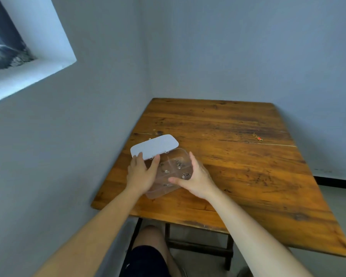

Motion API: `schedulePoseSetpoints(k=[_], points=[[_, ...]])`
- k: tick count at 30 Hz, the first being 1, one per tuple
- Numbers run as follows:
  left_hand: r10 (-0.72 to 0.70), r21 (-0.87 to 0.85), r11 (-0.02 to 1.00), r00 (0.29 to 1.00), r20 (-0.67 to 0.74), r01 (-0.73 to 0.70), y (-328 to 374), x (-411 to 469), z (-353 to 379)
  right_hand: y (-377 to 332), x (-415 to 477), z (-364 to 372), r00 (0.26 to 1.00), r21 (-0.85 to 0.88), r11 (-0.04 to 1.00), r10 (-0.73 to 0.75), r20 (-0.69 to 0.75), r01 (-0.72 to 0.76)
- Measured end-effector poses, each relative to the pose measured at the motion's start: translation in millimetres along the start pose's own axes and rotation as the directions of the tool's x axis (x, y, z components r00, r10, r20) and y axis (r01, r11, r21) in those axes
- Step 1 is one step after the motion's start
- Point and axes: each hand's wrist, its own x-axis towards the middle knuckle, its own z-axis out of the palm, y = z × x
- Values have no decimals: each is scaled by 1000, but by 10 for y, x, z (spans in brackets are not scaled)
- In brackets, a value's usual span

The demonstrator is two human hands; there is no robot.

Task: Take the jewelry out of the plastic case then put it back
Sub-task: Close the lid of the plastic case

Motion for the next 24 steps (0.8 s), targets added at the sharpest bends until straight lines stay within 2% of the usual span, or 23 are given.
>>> schedulePoseSetpoints(k=[3,6,10,15,17,20,24], points=[[-26,-74,997,999,-36,23,-27,42,35,82,-41,-2,999,18,999,41,1,-41],[-135,-283,953,988,-73,109,31,169,-22,113,-96,27,999,52,998,39,-20,-38],[-257,-495,838,966,13,230,152,453,-141,115,-105,46,998,80,997,25,-51,-21],[-282,-596,749,953,107,289,223,620,-259,136,-91,60,997,80,997,20,-73,-15],[-243,-601,767,969,56,227,291,578,-253,126,-87,77,996,72,997,24,-82,-18],[-132,-539,841,984,-120,47,360,491,-222,120,-87,94,995,58,998,31,-91,-26],[-44,-587,808,988,-149,-53,381,332,-234,115,-80,99,995,46,998,35,-92,-31]])
